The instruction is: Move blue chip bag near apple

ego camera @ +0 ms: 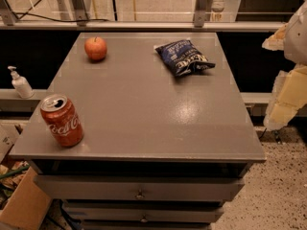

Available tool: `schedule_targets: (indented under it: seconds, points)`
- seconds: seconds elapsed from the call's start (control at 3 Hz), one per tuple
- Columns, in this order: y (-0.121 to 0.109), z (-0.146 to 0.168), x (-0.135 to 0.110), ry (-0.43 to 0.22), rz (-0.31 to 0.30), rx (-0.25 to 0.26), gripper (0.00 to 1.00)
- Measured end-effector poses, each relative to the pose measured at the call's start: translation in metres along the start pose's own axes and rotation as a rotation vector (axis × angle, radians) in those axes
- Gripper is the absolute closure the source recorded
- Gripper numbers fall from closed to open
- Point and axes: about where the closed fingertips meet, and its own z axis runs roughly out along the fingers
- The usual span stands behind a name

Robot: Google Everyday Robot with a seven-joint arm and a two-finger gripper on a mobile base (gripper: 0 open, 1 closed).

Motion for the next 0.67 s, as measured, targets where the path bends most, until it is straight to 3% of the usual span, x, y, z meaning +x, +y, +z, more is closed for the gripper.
schedule_targets:
  seconds: [0.33, 0.67]
  points:
    - [0.0, 0.0, 0.0, 0.0, 0.0, 0.0, 0.0]
    - [-0.013, 0.012, -0.006, -0.029, 0.003, 0.039, 0.0]
